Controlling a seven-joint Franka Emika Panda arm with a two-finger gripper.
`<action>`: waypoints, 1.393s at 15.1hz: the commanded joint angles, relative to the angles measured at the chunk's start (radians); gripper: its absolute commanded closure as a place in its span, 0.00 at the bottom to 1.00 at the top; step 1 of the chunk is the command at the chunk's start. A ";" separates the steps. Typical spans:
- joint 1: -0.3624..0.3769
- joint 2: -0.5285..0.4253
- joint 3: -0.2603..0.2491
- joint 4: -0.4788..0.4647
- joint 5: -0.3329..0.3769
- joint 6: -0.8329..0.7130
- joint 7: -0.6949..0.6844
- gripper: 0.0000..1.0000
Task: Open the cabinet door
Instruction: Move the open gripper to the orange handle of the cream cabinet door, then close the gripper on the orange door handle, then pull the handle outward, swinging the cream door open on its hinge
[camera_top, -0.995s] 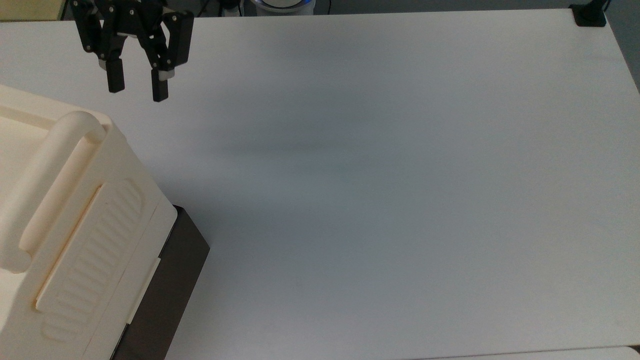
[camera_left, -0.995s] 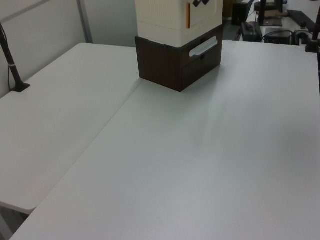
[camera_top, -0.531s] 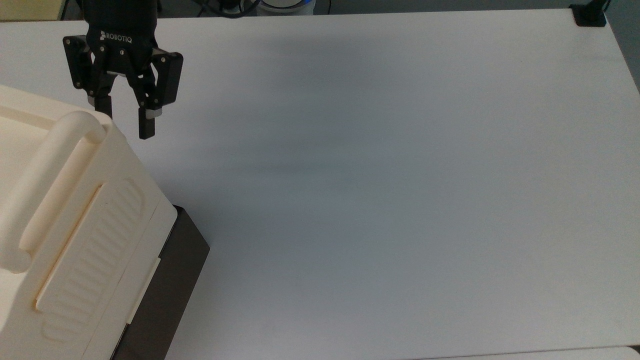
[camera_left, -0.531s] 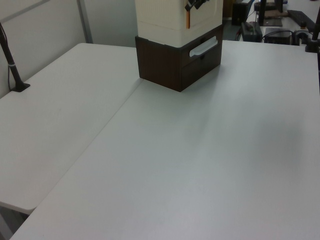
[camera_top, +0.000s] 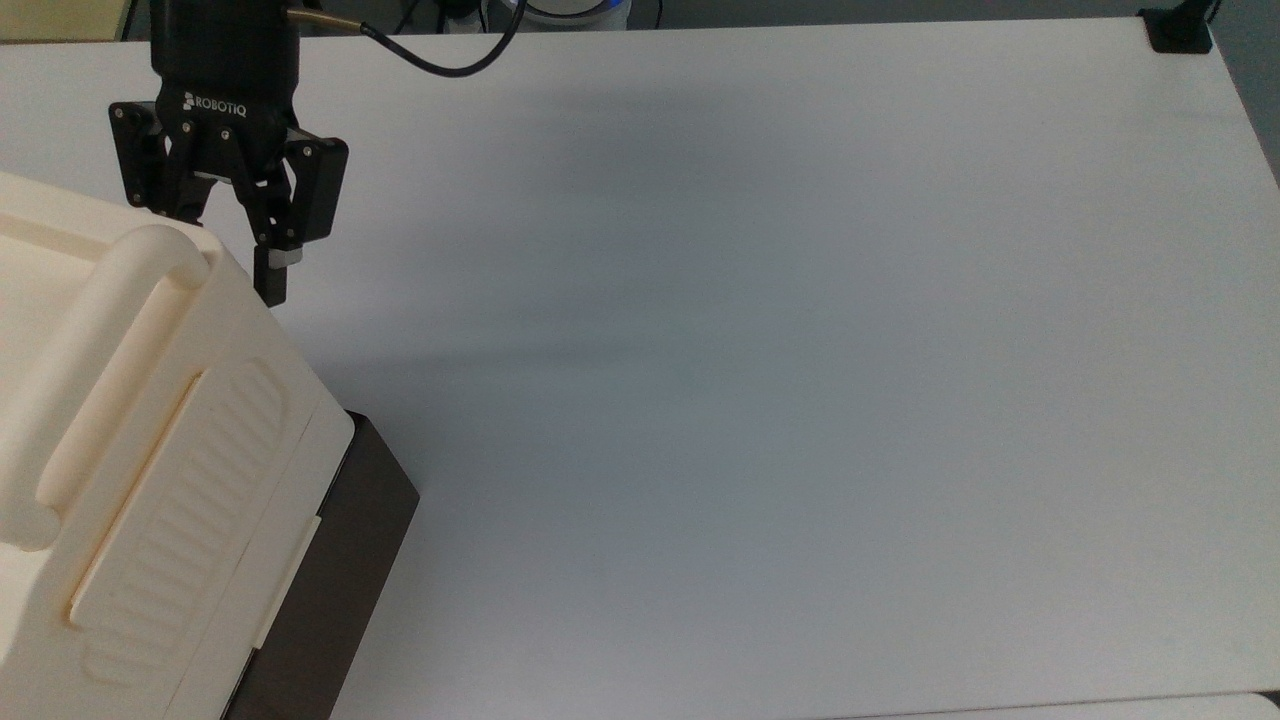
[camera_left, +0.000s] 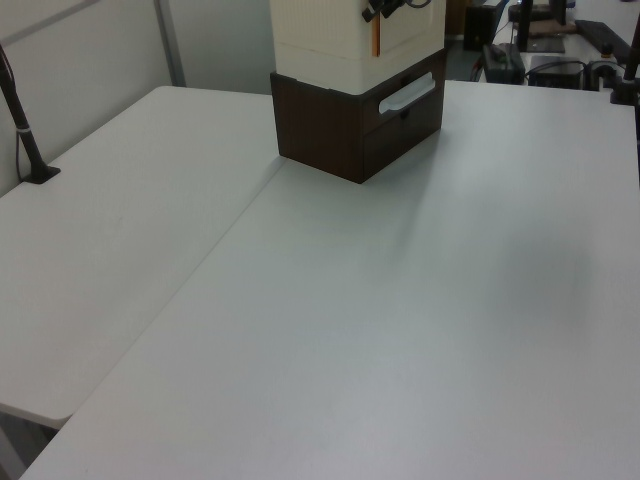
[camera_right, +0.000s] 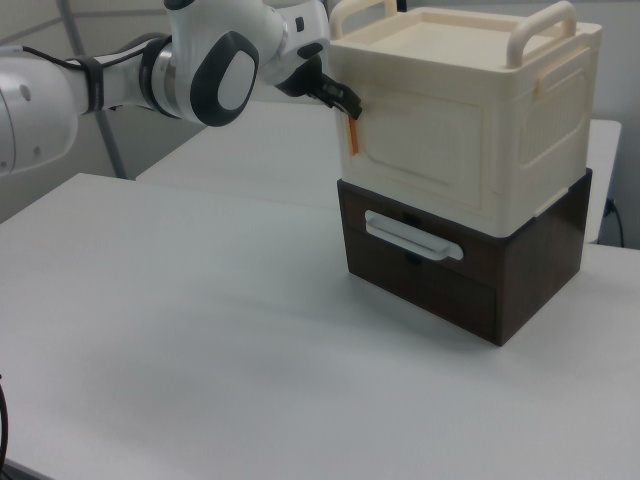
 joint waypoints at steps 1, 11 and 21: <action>-0.004 0.020 -0.006 0.012 -0.009 0.042 0.017 0.85; -0.035 -0.012 -0.004 0.004 -0.040 -0.094 -0.058 1.00; -0.038 -0.073 0.003 0.003 -0.035 -0.413 -0.084 1.00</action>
